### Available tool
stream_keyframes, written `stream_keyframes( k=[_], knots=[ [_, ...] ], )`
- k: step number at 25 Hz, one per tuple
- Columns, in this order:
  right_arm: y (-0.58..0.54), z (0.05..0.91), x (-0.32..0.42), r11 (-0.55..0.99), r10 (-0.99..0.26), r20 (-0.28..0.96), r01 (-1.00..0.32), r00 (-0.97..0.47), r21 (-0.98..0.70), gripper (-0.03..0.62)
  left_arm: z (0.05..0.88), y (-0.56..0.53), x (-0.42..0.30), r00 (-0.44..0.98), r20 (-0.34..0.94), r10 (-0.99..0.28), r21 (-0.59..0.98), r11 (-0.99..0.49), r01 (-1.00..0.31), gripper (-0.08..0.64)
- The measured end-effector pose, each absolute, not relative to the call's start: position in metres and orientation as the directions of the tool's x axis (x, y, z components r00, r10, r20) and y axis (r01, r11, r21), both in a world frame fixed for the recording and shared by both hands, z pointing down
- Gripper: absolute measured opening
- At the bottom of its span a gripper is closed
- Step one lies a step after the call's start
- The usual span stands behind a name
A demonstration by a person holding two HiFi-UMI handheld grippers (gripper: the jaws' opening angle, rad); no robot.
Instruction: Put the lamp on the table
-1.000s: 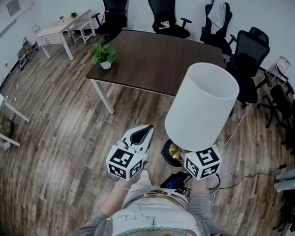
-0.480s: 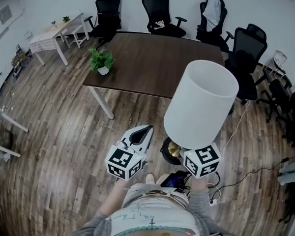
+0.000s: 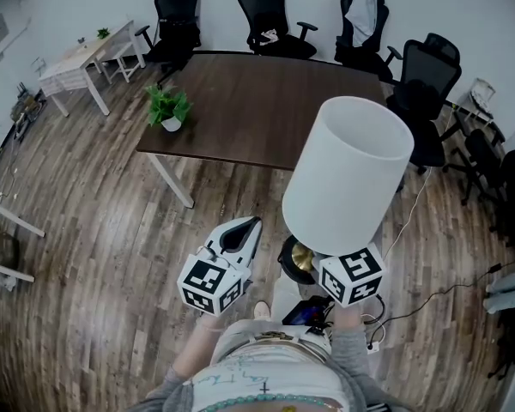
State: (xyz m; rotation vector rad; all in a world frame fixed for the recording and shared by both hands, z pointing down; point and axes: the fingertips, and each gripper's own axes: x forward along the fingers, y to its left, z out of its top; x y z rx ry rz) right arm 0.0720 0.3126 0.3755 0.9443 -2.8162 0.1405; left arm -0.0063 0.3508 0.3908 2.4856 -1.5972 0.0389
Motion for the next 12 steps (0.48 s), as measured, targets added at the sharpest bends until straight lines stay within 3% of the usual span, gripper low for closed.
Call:
stream_keyframes(
  k=[12],
  knots=[
    [0.235, 0.378, 0.065, 0.811, -0.565, 0.204, -0.583, -0.800, -0.039, 0.018, 0.388, 0.270, -0.009, 0.412, 0.125, -0.903, 0.143, -0.394, -0.908, 0.012]
  ],
)
